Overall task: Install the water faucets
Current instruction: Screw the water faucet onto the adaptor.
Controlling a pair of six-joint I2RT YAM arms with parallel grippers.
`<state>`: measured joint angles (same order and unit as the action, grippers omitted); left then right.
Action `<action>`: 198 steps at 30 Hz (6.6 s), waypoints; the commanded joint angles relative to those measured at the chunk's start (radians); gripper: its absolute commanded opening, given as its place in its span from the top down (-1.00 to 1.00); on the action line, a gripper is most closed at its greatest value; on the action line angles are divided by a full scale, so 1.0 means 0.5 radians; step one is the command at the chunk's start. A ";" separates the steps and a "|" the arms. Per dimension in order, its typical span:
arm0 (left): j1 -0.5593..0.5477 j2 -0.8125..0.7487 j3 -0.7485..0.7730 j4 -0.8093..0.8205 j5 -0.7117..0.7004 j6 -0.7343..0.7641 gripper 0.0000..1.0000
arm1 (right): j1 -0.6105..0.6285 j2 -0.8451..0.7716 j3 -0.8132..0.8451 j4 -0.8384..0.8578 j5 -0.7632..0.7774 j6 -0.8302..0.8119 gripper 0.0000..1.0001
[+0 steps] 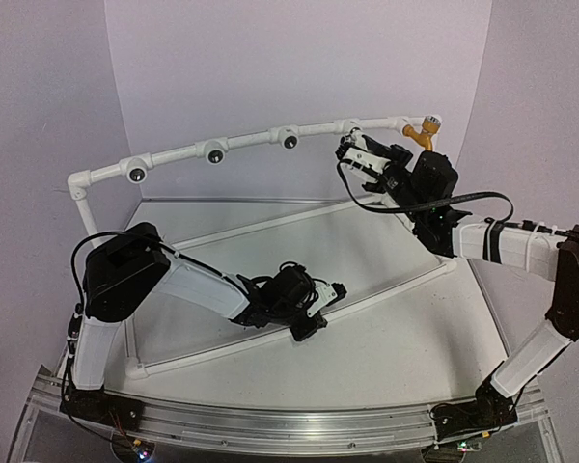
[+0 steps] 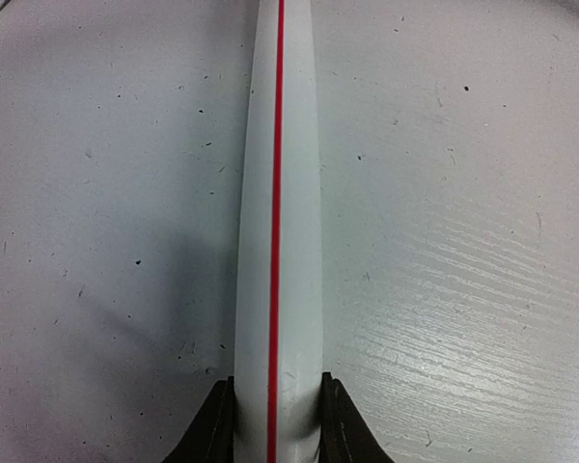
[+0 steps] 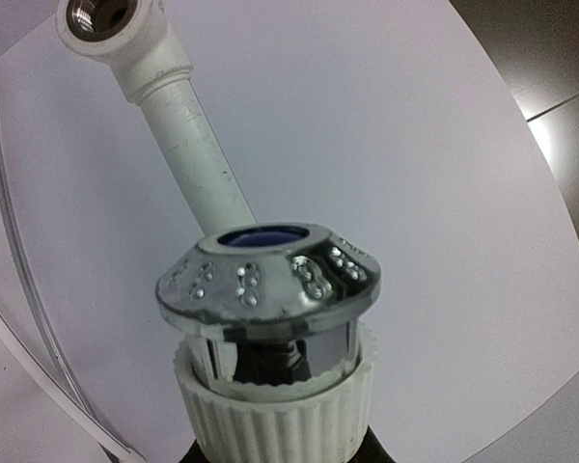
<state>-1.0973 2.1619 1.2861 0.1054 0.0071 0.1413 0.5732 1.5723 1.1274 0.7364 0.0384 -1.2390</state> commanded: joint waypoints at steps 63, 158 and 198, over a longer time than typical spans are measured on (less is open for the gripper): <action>-0.073 0.261 -0.115 -0.521 0.033 -0.021 1.00 | -0.057 0.190 0.267 -0.298 0.785 1.632 1.00; -0.082 0.345 -0.054 -0.579 0.056 -0.009 1.00 | 0.080 -0.054 0.325 -0.945 0.774 3.408 -0.96; -0.081 0.419 0.043 -0.652 0.081 0.007 1.00 | 0.118 -0.238 0.913 -2.116 0.270 2.915 -0.45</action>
<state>-1.1200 2.2089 1.3709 0.0455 -0.0021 0.1217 0.6334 1.4351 1.5138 -0.3233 0.1269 0.1401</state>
